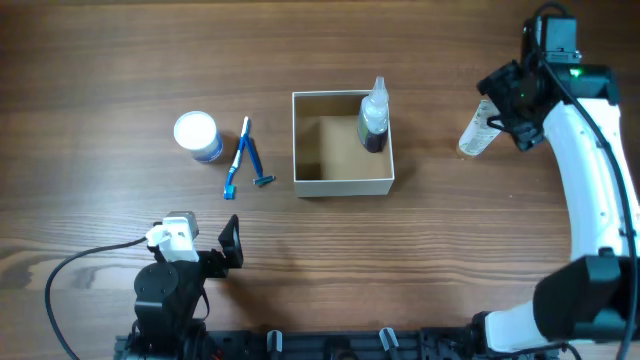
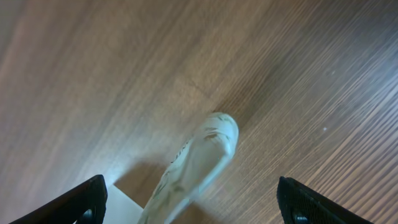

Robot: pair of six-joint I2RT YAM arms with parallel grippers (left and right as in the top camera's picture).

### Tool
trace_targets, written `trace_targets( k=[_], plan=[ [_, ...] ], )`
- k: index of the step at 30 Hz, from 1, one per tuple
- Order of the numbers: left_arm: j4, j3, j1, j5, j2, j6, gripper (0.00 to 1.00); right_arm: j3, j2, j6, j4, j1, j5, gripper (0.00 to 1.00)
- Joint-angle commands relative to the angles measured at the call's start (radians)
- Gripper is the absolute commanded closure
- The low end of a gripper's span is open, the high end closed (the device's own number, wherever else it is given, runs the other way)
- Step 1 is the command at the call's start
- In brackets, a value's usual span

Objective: Pack container
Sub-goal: 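Release the bottle and move the right gripper to the white lotion tube, then carry the lotion tube left and lower it into the box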

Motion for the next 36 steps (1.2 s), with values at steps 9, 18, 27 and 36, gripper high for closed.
trace_targets(
  k=[9,18,27,36],
  plan=[
    [0.004,-0.003,0.008,0.016,-0.01,0.017,0.0,-0.026,0.029,-0.058,-0.042,0.0,-0.005,0.56],
    [0.004,-0.003,0.008,0.016,-0.01,0.017,0.0,-0.042,0.022,-0.275,-0.034,0.0,0.027,0.88],
    [0.004,-0.003,0.008,0.016,-0.01,0.017,0.0,-0.041,-0.259,-0.463,-0.084,0.112,0.009,0.96],
    [0.004,-0.003,0.008,0.016,-0.01,0.017,0.0,-0.041,-0.547,-0.61,-0.1,0.585,-0.012,0.96]
  ],
)
